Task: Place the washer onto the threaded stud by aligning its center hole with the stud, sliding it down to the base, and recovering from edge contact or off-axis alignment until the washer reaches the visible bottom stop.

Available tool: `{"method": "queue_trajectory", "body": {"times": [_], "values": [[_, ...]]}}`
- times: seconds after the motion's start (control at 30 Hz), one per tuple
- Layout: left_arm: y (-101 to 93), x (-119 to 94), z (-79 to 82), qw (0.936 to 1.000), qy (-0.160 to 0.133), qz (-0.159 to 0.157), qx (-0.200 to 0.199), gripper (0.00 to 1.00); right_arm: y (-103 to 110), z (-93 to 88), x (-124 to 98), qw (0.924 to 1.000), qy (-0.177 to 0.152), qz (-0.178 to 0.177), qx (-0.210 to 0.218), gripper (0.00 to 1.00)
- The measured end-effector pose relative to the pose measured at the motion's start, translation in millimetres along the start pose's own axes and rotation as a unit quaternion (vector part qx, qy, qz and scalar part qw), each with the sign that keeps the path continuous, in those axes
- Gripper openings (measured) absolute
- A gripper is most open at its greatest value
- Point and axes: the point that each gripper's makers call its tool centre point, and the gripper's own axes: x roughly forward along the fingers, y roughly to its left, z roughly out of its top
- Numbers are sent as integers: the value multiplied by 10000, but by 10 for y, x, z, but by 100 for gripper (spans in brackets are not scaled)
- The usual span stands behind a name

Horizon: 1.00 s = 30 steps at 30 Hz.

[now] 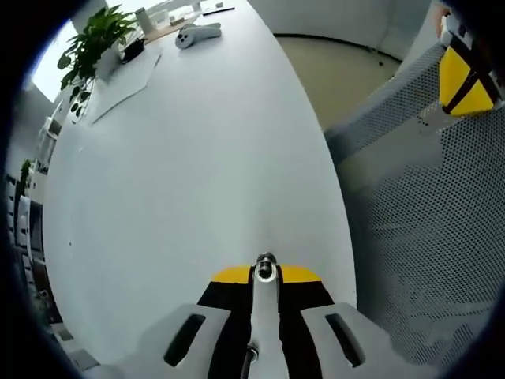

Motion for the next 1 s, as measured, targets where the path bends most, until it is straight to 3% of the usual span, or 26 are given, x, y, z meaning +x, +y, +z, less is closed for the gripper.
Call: {"method": "queue_trajectory", "body": {"times": [0.47,0.5,0.67,1.0], "values": [[-15,205,-3,9999,100,-81,38,8,-9,-7,-2,10000,8,-25,28,4],[-4,208,12,10000,38,-70,31,4,-10,-8,-1,10000,10,-30,31,4],[95,181,45,10000,-22,4,31,3,-18,-3,-1,10000,1,-51,44,4],[58,161,-48,10000,-59,32,40,3,-28,-1,0,9999,-1,-79,62,4]]}}
